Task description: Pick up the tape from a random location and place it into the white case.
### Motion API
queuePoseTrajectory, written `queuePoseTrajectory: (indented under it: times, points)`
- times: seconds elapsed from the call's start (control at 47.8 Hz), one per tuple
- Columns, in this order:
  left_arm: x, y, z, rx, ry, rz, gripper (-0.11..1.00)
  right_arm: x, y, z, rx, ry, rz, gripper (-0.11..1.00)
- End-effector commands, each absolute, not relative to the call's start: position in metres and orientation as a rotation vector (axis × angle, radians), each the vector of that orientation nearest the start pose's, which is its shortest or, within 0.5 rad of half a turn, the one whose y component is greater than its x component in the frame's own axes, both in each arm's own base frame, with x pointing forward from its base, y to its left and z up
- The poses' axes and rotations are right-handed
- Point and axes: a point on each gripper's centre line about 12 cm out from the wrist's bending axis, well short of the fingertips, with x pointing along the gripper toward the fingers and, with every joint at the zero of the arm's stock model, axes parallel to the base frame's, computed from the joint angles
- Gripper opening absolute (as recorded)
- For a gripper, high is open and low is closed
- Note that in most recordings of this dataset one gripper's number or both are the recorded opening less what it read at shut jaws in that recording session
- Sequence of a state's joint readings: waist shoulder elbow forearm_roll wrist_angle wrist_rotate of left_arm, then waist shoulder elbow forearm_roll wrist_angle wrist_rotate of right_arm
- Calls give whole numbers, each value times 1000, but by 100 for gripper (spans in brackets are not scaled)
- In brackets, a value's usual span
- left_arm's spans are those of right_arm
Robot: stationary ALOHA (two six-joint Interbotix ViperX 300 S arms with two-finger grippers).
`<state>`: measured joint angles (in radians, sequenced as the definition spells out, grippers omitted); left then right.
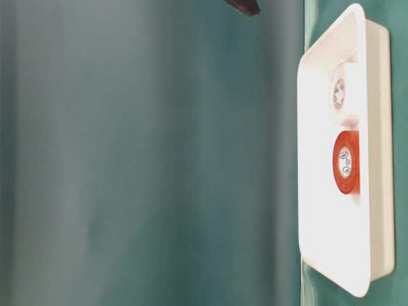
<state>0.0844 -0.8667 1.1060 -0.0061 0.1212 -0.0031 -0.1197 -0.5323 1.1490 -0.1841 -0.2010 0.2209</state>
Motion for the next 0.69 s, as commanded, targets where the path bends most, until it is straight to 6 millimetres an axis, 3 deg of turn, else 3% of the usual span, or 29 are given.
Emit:
queuePoseTrajectory:
  times: [0.0,0.398,0.67]
  points:
    - [213,17,260,-26,338,82,99,254,-26,198,75,398,-89,89]
    - [214,10,259,-20,342,48,99,255,-26,200,75,393,-89,88]
    - [215,-31,262,-1,319,-138,99,257,-26,204,69,383,-88,88]
